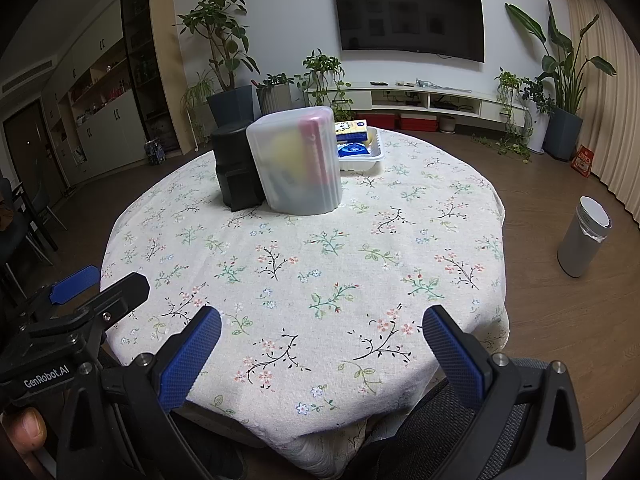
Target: Organize soft objects
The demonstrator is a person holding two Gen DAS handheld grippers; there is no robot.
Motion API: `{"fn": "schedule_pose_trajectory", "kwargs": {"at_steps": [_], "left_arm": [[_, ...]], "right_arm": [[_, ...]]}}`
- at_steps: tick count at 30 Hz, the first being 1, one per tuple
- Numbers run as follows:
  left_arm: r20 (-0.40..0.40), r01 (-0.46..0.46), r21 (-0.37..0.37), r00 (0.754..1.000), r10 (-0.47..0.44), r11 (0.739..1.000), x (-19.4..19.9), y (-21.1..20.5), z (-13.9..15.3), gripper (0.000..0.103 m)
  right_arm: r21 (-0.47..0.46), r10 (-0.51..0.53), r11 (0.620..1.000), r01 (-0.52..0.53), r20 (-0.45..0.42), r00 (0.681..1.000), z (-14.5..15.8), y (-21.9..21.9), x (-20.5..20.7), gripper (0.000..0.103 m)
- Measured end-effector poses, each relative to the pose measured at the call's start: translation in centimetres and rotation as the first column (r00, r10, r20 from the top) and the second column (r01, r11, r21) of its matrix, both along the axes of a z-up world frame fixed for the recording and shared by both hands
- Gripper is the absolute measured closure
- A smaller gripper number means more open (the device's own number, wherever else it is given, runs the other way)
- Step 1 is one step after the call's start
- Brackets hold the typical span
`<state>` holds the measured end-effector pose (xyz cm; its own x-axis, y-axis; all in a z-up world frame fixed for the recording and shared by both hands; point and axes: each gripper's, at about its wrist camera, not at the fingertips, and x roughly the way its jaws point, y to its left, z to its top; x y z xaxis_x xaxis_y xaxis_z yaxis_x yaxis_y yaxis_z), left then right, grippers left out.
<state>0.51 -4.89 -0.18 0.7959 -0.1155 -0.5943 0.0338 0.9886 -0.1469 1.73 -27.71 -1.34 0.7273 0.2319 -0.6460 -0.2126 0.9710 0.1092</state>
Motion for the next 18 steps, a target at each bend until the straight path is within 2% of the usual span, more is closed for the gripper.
{"fn": "schedule_pose_trajectory", "kwargs": {"at_steps": [18], "left_arm": [[0.015,-0.022,0.023,1.0,0.022,0.999,-0.2,0.13,0.26,0.0]], "right_arm": [[-0.001,-0.004,1.0,0.004,0.001,1.0,-0.17,-0.3,0.0,0.0]]}}
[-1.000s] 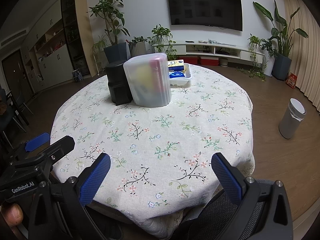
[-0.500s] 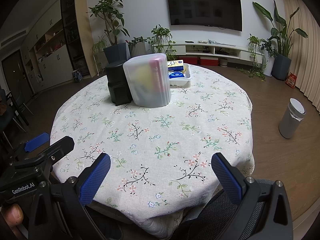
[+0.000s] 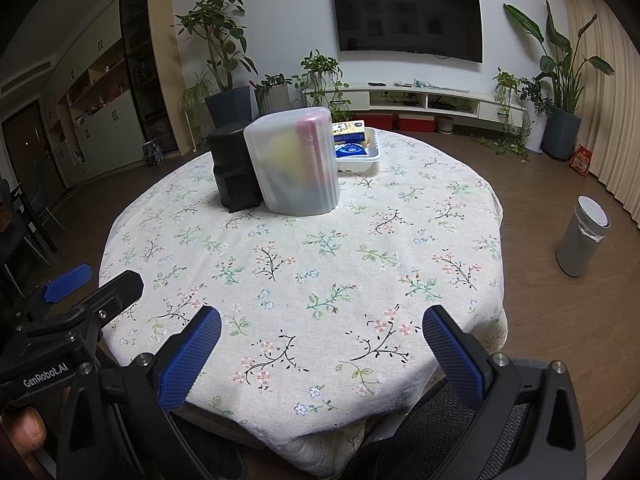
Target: Organize soft objects
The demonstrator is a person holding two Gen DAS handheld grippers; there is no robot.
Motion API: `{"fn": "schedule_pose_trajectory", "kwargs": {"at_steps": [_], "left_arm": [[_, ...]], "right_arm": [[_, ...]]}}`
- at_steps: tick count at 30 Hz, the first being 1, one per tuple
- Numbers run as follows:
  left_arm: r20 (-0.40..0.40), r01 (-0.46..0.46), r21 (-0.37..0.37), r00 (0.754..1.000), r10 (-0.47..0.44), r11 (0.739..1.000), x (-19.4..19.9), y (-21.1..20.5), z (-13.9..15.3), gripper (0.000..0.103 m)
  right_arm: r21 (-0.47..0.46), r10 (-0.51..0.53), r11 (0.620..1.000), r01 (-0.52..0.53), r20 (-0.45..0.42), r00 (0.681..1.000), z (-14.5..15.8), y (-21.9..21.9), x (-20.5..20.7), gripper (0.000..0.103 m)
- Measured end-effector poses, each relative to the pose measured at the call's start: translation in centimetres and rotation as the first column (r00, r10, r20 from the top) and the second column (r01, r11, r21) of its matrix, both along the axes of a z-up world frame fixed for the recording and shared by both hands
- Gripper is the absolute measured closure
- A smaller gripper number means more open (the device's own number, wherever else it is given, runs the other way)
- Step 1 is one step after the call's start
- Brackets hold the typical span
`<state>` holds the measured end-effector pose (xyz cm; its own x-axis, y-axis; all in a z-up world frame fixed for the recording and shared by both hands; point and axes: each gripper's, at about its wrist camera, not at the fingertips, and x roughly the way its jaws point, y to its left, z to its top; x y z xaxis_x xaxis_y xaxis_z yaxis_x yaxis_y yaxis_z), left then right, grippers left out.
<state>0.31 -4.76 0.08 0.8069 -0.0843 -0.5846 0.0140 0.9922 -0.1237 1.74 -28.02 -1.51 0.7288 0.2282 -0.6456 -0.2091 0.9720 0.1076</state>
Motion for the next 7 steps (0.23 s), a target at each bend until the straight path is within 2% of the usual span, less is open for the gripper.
{"fn": "schedule_pose_trajectory", "kwargs": {"at_steps": [7], "left_arm": [[0.0,-0.002,0.003,1.0,0.002,1.0,-0.01,-0.04,-0.01,0.0]], "right_arm": [[0.0,0.001,1.0,-0.001,-0.001,1.0,0.02,-0.02,0.0,0.0]]}}
